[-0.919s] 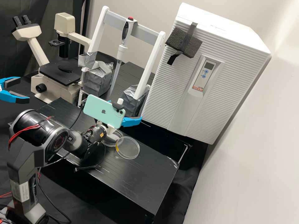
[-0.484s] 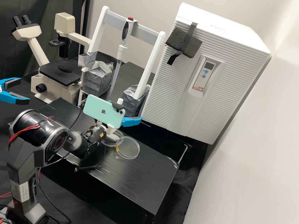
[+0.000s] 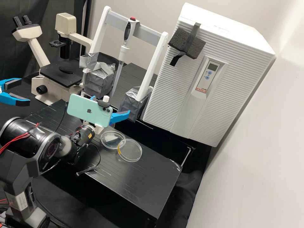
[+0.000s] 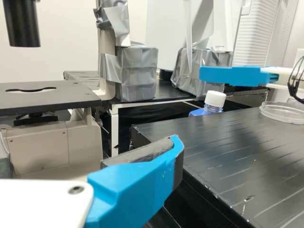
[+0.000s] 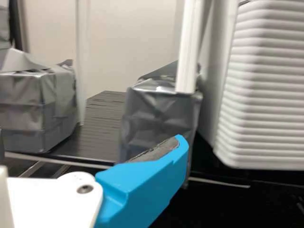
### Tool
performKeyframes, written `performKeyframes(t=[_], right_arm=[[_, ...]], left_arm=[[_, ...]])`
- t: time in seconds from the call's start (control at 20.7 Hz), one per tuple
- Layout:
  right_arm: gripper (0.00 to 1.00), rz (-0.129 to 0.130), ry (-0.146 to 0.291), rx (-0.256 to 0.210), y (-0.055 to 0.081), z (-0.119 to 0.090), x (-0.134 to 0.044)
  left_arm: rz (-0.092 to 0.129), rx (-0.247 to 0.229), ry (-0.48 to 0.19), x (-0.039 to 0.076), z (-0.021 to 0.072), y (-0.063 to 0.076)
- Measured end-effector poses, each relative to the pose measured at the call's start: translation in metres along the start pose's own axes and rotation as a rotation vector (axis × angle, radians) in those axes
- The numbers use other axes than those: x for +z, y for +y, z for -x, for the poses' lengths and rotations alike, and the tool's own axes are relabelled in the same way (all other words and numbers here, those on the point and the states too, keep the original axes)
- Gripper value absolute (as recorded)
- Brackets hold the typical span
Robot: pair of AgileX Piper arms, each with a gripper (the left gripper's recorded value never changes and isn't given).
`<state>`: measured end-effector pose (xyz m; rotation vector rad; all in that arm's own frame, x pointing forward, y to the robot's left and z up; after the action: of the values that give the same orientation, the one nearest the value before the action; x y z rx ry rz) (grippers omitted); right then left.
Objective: Open the bottle
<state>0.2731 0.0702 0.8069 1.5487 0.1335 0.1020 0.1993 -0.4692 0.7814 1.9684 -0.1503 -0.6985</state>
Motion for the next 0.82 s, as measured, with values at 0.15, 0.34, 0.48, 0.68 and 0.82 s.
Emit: performKeyframes(t=[0.15, 0.34, 0.48, 0.68, 0.82], right_arm=[[1.00, -0.002, -0.004, -0.022, -0.006, 0.005, 0.001], [1.00, -0.004, -0.017, -0.041, -0.011, 0.007, 0.004], [1.00, -0.007, -0.031, -0.046, -0.014, 0.007, 0.007], [1.00, -0.008, -0.049, -0.060, -0.019, 0.004, 0.012], [1.00, -0.007, -0.056, -0.067, -0.021, 0.001, 0.014]], left_arm=[[0.002, -0.002, 0.001, 0.000, 0.0009, -0.001], [0.003, -0.004, 0.001, 0.001, 0.0012, -0.001], [0.003, -0.004, 0.001, 0.001, 0.0012, -0.001], [0.003, -0.004, 0.001, 0.001, 0.0012, -0.001], [0.003, -0.004, 0.001, 0.001, 0.0012, -0.001]])
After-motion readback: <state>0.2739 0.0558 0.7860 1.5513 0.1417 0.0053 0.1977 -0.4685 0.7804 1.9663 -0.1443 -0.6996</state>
